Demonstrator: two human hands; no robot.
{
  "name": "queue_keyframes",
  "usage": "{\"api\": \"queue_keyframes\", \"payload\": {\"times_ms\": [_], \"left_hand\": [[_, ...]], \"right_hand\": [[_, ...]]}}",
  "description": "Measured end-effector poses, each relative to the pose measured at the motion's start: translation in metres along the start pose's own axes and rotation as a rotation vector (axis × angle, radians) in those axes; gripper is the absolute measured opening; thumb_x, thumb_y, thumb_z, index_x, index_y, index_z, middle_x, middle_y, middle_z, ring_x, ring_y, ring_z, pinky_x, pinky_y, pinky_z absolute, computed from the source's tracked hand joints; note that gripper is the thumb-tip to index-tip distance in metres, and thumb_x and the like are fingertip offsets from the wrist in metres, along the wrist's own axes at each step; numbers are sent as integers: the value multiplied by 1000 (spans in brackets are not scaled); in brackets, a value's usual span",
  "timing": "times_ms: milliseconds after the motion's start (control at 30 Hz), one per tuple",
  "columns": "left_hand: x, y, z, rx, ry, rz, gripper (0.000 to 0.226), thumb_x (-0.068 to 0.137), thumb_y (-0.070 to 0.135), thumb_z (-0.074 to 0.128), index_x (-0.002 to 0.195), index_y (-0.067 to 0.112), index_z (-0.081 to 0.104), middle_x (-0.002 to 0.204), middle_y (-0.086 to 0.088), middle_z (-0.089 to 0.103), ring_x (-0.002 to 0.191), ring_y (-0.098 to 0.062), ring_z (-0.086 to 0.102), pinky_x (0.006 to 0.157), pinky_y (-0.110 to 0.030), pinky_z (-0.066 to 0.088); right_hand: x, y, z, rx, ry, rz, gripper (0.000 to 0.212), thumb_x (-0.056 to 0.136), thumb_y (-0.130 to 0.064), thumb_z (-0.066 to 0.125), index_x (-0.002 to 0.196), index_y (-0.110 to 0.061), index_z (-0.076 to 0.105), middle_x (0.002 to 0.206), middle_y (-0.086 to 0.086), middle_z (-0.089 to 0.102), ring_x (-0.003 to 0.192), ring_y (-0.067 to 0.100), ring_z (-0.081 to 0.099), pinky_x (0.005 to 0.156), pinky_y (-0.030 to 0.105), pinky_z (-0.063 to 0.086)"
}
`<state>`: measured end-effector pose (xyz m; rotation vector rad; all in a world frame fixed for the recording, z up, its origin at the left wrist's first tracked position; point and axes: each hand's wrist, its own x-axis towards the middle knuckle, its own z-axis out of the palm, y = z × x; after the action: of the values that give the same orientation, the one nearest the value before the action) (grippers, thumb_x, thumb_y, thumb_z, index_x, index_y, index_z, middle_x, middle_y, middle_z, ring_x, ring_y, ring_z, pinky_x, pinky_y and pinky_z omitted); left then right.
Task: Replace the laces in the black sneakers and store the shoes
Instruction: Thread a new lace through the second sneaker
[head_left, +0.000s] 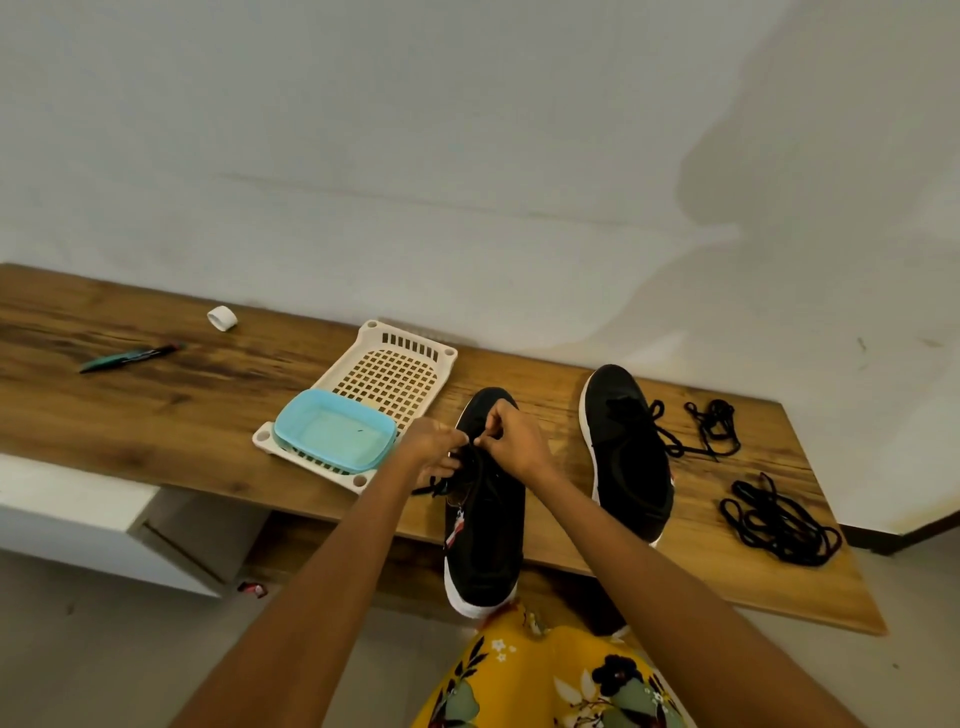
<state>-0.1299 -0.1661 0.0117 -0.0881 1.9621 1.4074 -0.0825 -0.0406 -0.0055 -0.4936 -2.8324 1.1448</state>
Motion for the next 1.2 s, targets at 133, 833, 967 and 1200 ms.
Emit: {"api": "queue_keyframes", "payload": {"times_ms": [133, 833, 967, 1200], "left_hand": [[-2, 0, -3, -21, -9, 0, 25, 92, 10, 57, 114, -1, 56, 115, -19, 60, 102, -31, 62, 84, -35, 51], [-8, -1, 15, 298, 488, 551, 20, 93, 22, 56, 106, 11, 65, 105, -5, 64, 99, -20, 58, 77, -27, 39], [-8, -8, 16, 46, 201, 456, 23, 99, 19, 42, 116, 10, 56, 110, -5, 60, 108, -22, 57, 91, -32, 45], [-2, -19, 16, 363, 44, 398, 23, 96, 20, 50, 117, 14, 58, 115, -6, 62, 101, -16, 56, 83, -26, 42]], "right_hand": [[-2, 5, 5, 119, 53, 49, 33, 83, -12, 68, 72, -25, 40, 84, 6, 65, 81, 20, 62, 73, 34, 48], [17, -20, -42, -74, -199, -134, 16, 87, -24, 66, 98, -15, 73, 91, -1, 69, 77, 6, 55, 70, 24, 40], [18, -48, -59, 84, -61, -180, 17, 88, -18, 64, 100, -8, 71, 85, -4, 63, 65, -1, 53, 65, 18, 45], [33, -107, -135, 770, 163, -213, 10, 96, -9, 52, 102, -2, 56, 95, 13, 67, 69, 21, 68, 70, 28, 59]]}}
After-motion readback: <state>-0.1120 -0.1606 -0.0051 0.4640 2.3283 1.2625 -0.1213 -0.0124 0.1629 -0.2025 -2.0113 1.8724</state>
